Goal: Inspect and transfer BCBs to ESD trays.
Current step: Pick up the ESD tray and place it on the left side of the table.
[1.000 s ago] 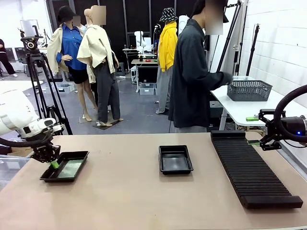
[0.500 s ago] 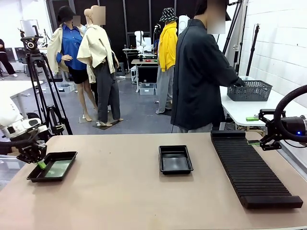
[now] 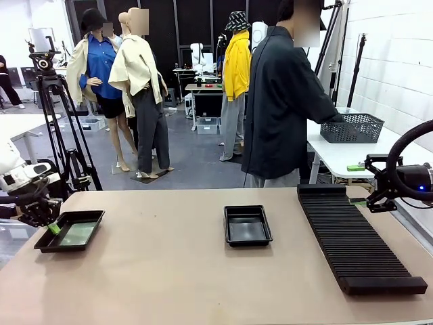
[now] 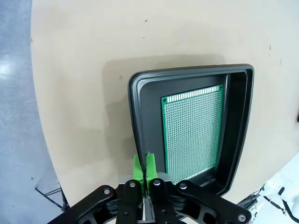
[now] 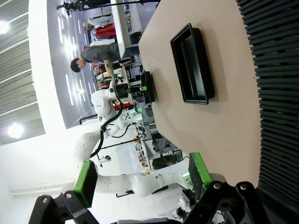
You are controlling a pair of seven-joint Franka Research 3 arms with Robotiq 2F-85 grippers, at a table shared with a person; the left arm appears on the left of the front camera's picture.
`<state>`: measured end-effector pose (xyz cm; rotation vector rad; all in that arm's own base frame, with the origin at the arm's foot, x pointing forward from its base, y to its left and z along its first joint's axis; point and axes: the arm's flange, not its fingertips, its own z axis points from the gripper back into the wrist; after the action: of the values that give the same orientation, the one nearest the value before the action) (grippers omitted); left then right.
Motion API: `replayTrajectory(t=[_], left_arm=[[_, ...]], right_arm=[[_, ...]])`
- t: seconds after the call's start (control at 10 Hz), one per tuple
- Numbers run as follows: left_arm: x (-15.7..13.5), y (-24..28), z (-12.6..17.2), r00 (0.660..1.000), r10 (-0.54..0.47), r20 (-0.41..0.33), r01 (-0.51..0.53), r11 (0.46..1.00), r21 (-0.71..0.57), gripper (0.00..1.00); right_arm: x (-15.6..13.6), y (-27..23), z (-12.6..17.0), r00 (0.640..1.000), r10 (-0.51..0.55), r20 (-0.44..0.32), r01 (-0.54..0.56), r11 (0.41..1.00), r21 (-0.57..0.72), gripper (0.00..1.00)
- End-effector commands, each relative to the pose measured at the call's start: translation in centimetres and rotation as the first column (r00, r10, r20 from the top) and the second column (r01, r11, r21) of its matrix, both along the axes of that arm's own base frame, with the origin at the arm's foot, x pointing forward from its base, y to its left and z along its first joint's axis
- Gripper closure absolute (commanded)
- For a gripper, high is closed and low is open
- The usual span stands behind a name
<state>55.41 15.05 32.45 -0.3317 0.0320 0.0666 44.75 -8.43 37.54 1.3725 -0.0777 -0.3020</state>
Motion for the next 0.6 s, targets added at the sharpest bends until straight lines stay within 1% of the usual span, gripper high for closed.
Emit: replayTrajectory(t=[0.0,0.1,0.4,0.5], left_arm=[[0.22,-0.07,0.57,1.0,-0.01,0.006,0.01,1.0,-0.012,1.0],[0.24,-0.19,0.71,1.0,-0.018,0.009,0.018,1.0,-0.013,0.97],[0.32,-0.42,0.69,1.0,-0.023,-0.004,0.023,1.0,0.003,0.73],[0.35,-0.37,0.65,1.0,-0.015,-0.007,0.015,1.0,0.009,0.64]], right_arm=[[-0.23,0.12,0.07,1.0,0.0,0.0,0.0,1.0,0.001,0.0],[-0.23,0.12,0.07,1.0,0.0,0.0,0.0,1.0,0.001,0.0],[-0.23,0.12,0.07,1.0,0.0,0.0,0.0,1.0,0.001,0.0],[-0.23,0.12,0.07,1.0,0.0,0.0,0.0,1.0,0.001,0.0]])
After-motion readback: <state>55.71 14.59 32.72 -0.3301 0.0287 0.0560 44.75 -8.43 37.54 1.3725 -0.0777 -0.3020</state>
